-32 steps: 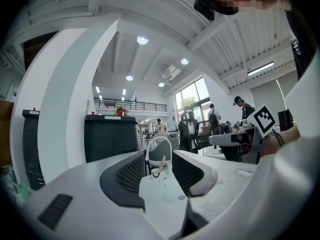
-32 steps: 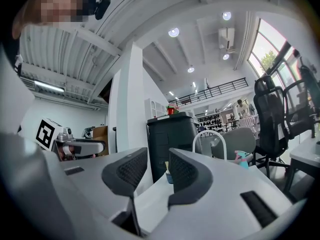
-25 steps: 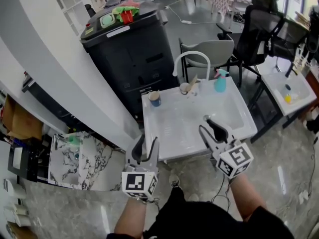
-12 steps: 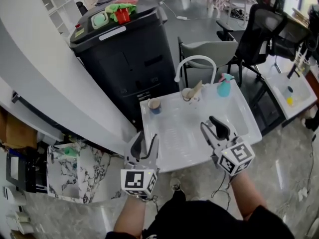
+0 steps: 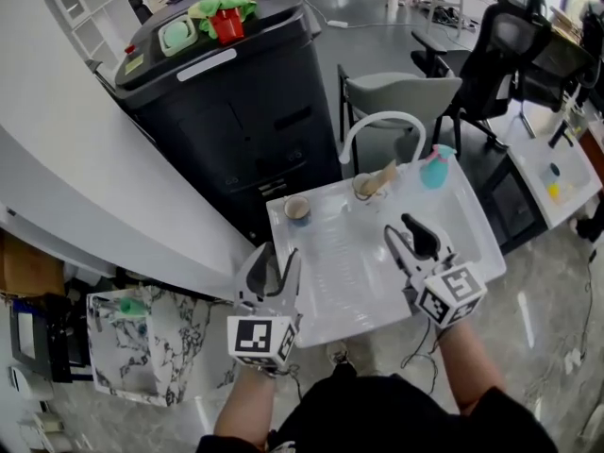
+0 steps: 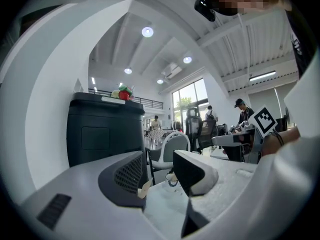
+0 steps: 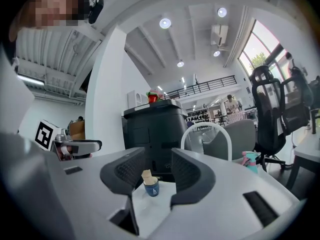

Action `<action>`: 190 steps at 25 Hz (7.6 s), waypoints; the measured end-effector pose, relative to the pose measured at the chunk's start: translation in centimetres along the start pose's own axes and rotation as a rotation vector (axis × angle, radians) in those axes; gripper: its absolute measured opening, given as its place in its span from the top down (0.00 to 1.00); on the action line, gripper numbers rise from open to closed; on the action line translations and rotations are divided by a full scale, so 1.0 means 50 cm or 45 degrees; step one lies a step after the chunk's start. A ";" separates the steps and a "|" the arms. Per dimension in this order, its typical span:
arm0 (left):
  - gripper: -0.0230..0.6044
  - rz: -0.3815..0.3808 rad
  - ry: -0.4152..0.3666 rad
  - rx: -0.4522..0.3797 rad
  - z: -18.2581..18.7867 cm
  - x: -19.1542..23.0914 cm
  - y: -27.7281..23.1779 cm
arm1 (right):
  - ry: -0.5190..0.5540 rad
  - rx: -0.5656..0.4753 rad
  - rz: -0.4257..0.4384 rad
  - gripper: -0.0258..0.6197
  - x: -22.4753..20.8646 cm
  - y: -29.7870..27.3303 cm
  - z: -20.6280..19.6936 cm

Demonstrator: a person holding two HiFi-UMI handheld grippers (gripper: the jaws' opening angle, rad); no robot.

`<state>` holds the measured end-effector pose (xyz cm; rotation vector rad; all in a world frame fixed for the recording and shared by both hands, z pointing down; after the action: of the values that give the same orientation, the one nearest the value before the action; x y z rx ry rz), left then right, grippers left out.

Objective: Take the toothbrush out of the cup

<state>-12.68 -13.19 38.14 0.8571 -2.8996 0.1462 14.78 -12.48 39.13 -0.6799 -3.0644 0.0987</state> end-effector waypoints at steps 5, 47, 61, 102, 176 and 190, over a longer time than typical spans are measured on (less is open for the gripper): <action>0.67 -0.031 -0.009 0.023 -0.010 0.053 -0.045 | -0.009 0.012 -0.030 0.71 -0.006 -0.055 -0.007; 0.58 0.062 -0.307 0.272 -0.189 0.103 -0.262 | -0.035 0.090 0.182 0.70 -0.148 -0.195 -0.035; 0.58 0.071 -0.340 0.472 -0.317 0.155 -0.332 | -0.072 0.144 0.218 0.70 -0.189 -0.214 -0.076; 0.89 0.094 -0.350 0.351 -0.298 0.165 -0.375 | -0.096 0.161 0.127 0.72 -0.229 -0.202 -0.087; 0.90 0.178 -0.042 0.140 -0.034 -0.083 -0.020 | -0.142 0.204 0.017 0.61 -0.177 -0.168 -0.146; 0.90 0.200 -0.036 0.214 -0.058 -0.086 -0.037 | -0.277 0.344 -0.050 0.60 -0.260 -0.266 -0.273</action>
<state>-7.87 -12.07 40.53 0.6577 -3.0131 0.3996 21.14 -29.18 53.76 -0.6293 -3.1729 0.6122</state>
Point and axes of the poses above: the fingertips, and each gripper's own axes: y backward along the fingers, x to its left, z out of its top, the point moved 7 cm from there along y, backward along the fingers, and after that the axes turned 8 degrees about y, right-handed, at the moved point
